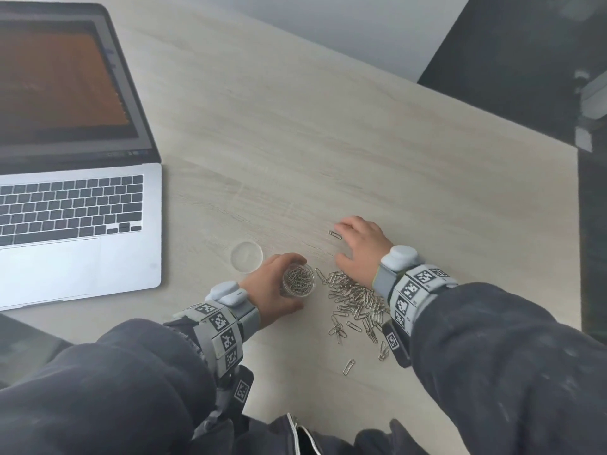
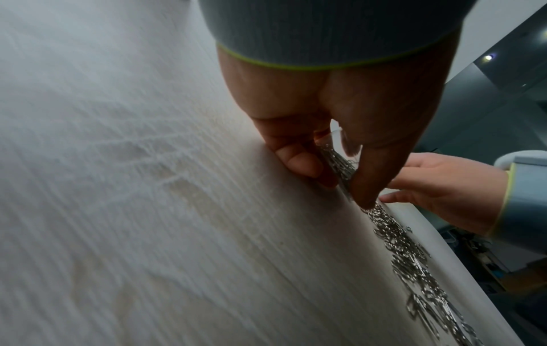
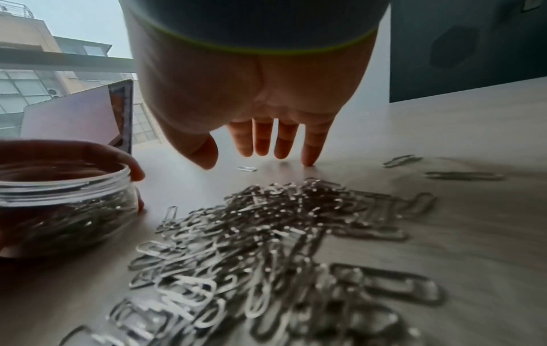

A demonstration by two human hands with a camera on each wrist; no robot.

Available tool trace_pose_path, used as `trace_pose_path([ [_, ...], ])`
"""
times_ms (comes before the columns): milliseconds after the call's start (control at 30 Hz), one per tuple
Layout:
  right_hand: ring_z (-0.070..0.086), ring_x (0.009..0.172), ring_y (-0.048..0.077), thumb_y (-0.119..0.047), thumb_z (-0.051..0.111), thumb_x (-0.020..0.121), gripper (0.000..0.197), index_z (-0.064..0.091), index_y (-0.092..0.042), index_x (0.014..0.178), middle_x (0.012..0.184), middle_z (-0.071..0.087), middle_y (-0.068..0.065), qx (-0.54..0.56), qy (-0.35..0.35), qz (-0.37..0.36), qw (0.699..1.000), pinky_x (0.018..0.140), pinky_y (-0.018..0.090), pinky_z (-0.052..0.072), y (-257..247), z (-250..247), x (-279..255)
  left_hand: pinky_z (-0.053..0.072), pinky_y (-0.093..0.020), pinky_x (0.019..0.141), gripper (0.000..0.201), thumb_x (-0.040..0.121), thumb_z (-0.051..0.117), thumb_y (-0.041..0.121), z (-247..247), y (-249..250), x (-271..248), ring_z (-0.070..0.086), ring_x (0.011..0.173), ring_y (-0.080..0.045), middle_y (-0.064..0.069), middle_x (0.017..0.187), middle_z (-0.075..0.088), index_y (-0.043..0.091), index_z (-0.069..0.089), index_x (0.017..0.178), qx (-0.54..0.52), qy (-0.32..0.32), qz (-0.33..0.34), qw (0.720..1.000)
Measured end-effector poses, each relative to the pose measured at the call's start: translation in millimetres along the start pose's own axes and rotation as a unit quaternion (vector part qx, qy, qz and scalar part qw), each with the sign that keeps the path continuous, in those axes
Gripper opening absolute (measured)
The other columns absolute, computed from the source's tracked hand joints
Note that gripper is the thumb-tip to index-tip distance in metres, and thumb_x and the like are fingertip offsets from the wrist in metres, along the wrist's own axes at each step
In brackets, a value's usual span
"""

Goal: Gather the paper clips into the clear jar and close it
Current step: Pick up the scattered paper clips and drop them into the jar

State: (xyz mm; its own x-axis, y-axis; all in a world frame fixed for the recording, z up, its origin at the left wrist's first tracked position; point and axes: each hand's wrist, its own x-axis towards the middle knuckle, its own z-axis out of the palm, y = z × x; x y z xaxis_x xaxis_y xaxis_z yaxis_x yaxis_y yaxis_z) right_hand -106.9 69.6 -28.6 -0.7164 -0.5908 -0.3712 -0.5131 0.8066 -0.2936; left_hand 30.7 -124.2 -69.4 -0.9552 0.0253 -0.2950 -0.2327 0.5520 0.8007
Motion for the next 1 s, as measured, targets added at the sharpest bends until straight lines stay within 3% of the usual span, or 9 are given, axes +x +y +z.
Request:
trace_pose_path([
  [267,0.043,0.112,0.022,-0.032,0.048,0.082,0.046,0.049,-0.021,0.127,0.123,0.049,-0.001,-0.047,-0.053,-0.114,0.991,0.094,0.041,0.045,6,19,-40,0.042,-0.018,0.091,0.070,0.061,0.073,0.039,-2,0,-1,0.052,0.106,-0.001,0.014,0.121,0.053,0.035,0.049,0.127,-0.003,0.005,0.000,1.000],
  [367,0.046,0.112,0.024,-0.030,0.050,0.081,0.043,0.055,-0.020,0.123,0.121,0.053,0.000,-0.032,-0.053,-0.122,0.991,0.093,0.045,0.046,18,19,-53,0.044,-0.020,0.090,0.069,0.061,0.074,0.038,-2,1,-1,0.054,0.105,-0.002,0.016,0.120,0.053,0.037,0.049,0.126,-0.008,0.012,0.000,1.000],
  [467,0.045,0.116,0.023,-0.032,0.052,0.082,0.046,0.053,-0.022,0.127,0.126,0.051,-0.001,-0.028,-0.025,-0.123,0.992,0.096,0.044,0.044,11,16,-48,0.046,-0.020,0.087,0.069,0.062,0.076,0.037,0,3,0,0.055,0.102,-0.004,0.014,0.119,0.053,0.038,0.049,0.125,-0.006,0.014,-0.001,1.000],
  [567,0.035,0.127,0.022,-0.036,0.050,0.082,0.053,0.043,-0.026,0.134,0.139,0.041,-0.004,-0.041,-0.038,-0.135,0.989,0.102,0.043,0.037,-12,20,-39,0.043,-0.014,0.083,0.068,0.062,0.078,0.036,2,3,-1,0.055,0.101,-0.004,0.012,0.116,0.053,0.037,0.049,0.123,-0.013,0.021,-0.003,1.000],
  [667,0.034,0.129,0.023,-0.033,0.051,0.081,0.050,0.047,-0.023,0.130,0.142,0.040,-0.005,-0.059,-0.046,-0.142,0.987,0.102,0.044,0.035,-23,30,-41,0.038,-0.008,0.083,0.070,0.062,0.083,0.028,3,3,0,0.055,0.102,-0.006,0.009,0.117,0.054,0.035,0.050,0.124,-0.018,0.025,-0.003,1.000],
  [867,0.054,0.112,0.024,-0.034,0.040,0.078,0.045,0.056,-0.027,0.120,0.122,0.056,-0.006,-0.070,-0.053,-0.175,0.981,0.090,0.042,0.047,8,33,-74,0.040,-0.021,0.093,0.071,0.065,0.084,0.024,4,10,4,0.052,0.109,-0.007,0.012,0.121,0.050,0.033,0.049,0.126,0.013,0.019,-0.014,1.000],
  [1000,0.053,0.109,0.022,-0.029,0.046,0.081,0.035,0.060,-0.029,0.113,0.115,0.058,-0.007,-0.060,-0.045,-0.176,0.982,0.088,0.042,0.049,30,32,-87,0.040,-0.021,0.090,0.070,0.066,0.082,0.027,8,16,7,0.052,0.102,-0.006,0.014,0.120,0.048,0.033,0.048,0.128,0.033,0.003,-0.014,0.999],
])
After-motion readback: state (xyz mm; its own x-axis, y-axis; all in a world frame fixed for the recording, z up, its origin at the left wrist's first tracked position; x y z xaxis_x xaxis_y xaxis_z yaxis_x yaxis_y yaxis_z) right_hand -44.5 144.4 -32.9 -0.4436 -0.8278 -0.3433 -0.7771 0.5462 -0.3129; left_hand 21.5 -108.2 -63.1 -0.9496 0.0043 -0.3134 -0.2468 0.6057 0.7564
